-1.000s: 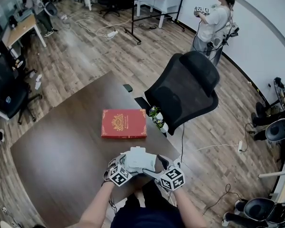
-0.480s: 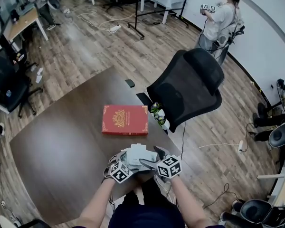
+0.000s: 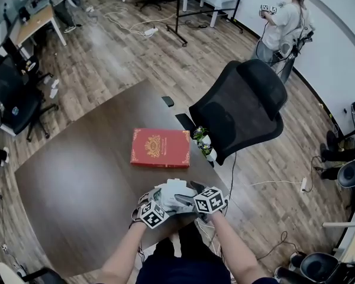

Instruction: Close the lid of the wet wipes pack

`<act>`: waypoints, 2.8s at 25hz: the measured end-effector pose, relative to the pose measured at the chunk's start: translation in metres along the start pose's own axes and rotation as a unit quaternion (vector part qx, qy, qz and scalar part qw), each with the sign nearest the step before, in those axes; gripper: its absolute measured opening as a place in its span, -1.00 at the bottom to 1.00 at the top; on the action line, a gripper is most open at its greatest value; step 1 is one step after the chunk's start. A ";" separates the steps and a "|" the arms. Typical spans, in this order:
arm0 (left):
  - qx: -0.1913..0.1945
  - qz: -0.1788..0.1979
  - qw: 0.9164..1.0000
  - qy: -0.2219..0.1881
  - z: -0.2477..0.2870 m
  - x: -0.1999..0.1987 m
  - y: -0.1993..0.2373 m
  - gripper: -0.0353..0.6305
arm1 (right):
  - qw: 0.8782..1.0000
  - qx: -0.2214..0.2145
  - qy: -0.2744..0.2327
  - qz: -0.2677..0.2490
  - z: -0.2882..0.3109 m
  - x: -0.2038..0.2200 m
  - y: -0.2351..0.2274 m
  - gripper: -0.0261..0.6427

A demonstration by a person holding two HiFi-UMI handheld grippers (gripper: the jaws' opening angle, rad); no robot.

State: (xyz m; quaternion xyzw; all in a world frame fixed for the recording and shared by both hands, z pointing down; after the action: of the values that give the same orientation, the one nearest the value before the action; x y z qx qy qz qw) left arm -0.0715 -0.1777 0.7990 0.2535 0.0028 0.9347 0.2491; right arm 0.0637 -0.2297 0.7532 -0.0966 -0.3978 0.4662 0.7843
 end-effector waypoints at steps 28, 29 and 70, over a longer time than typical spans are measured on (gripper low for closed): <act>0.007 -0.004 1.000 0.008 0.001 0.003 -0.006 0.72 | 0.997 -0.070 0.027 0.007 0.014 -0.010 -0.004 0.15; 0.007 -0.004 1.000 0.008 0.001 0.003 -0.006 0.72 | 0.997 -0.071 0.025 0.005 0.012 -0.011 -0.002 0.15; 0.011 -0.004 1.000 0.008 0.001 0.003 -0.005 0.72 | 0.993 -0.084 0.076 -0.042 0.011 0.015 0.068 0.06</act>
State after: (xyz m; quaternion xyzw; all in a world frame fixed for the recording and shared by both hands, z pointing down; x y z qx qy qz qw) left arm -0.0714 -0.1721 0.8005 0.2491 0.0162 0.9355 0.2503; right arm 0.0155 -0.1825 0.7332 -0.1804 -0.3787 0.3887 0.8203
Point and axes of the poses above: the fingertips, and each gripper's own axes: z forward along the fingers, y to its left, x out of its underside, the point moved 7 cm from there along -z, backward along the fingers, and after that the axes turned 7 degrees about y, right-handed, at the moved point
